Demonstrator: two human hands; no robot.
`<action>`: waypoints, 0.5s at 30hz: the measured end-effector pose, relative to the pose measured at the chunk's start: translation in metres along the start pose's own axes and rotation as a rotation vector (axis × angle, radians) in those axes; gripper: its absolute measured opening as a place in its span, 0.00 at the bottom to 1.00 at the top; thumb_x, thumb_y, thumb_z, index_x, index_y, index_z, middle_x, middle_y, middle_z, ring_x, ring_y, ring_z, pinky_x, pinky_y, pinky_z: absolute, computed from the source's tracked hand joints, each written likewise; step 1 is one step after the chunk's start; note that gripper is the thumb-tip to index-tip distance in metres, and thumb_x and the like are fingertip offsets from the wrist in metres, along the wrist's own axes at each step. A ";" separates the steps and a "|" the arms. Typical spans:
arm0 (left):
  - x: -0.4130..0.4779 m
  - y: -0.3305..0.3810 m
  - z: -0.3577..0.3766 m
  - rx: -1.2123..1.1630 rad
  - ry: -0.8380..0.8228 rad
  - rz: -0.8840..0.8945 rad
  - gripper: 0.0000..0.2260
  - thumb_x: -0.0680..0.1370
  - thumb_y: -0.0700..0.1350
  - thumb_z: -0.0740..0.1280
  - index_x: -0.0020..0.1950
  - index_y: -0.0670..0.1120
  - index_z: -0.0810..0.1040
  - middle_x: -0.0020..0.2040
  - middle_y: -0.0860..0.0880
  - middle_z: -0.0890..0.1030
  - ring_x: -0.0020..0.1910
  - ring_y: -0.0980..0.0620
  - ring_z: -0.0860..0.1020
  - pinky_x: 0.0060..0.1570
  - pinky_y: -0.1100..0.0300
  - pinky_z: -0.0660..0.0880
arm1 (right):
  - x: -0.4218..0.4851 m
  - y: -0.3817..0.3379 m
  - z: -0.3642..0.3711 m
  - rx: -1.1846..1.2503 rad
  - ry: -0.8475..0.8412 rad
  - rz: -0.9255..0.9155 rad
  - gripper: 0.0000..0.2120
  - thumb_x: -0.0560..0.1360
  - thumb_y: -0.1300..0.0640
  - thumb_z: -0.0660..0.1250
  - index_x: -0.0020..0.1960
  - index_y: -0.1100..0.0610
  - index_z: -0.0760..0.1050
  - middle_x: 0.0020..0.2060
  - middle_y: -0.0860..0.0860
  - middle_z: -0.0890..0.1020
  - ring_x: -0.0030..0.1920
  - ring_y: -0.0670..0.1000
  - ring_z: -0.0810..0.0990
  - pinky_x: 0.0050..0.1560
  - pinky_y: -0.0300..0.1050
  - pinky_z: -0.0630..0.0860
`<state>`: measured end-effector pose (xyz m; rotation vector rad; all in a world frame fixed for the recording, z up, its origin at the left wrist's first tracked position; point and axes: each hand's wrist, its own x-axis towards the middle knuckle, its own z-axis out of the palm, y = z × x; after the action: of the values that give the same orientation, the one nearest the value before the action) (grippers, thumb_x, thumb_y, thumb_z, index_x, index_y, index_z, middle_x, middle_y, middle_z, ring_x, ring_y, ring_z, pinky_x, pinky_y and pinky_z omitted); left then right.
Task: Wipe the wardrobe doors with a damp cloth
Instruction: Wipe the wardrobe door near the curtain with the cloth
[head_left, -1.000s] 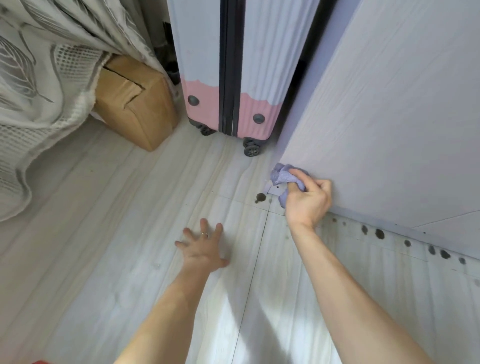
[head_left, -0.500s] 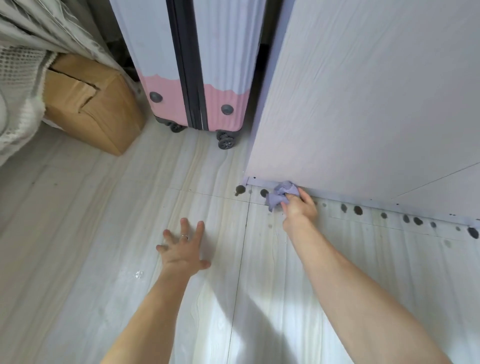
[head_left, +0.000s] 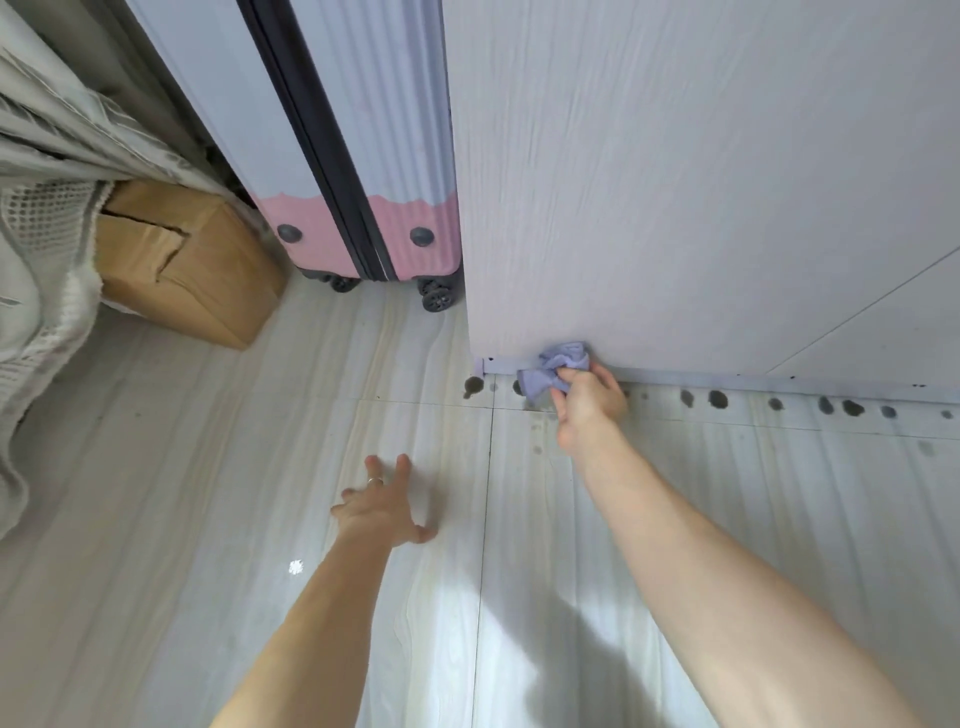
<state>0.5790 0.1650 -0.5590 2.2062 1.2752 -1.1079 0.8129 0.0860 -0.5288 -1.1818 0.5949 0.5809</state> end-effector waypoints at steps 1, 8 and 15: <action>0.001 -0.001 0.002 0.005 0.005 0.000 0.52 0.72 0.64 0.73 0.81 0.57 0.38 0.81 0.46 0.39 0.71 0.35 0.66 0.65 0.42 0.71 | -0.003 0.010 0.011 -0.023 -0.001 0.021 0.17 0.68 0.76 0.69 0.47 0.56 0.79 0.49 0.59 0.84 0.45 0.56 0.83 0.47 0.49 0.82; 0.004 -0.001 0.017 0.034 0.065 -0.010 0.54 0.72 0.66 0.72 0.80 0.56 0.33 0.80 0.45 0.36 0.71 0.35 0.63 0.67 0.43 0.69 | -0.025 0.049 0.053 0.065 -0.095 0.204 0.14 0.74 0.77 0.63 0.47 0.59 0.78 0.38 0.52 0.80 0.36 0.49 0.79 0.31 0.40 0.78; 0.002 0.003 0.016 0.007 0.077 -0.026 0.55 0.71 0.66 0.73 0.80 0.57 0.34 0.80 0.45 0.37 0.71 0.35 0.63 0.66 0.39 0.69 | 0.033 -0.024 -0.017 0.143 0.095 0.114 0.10 0.79 0.71 0.58 0.50 0.58 0.73 0.51 0.52 0.76 0.38 0.44 0.77 0.27 0.34 0.76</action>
<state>0.5753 0.1545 -0.5709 2.2637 1.3364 -1.0478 0.8509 0.0669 -0.5409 -1.0497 0.7758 0.5716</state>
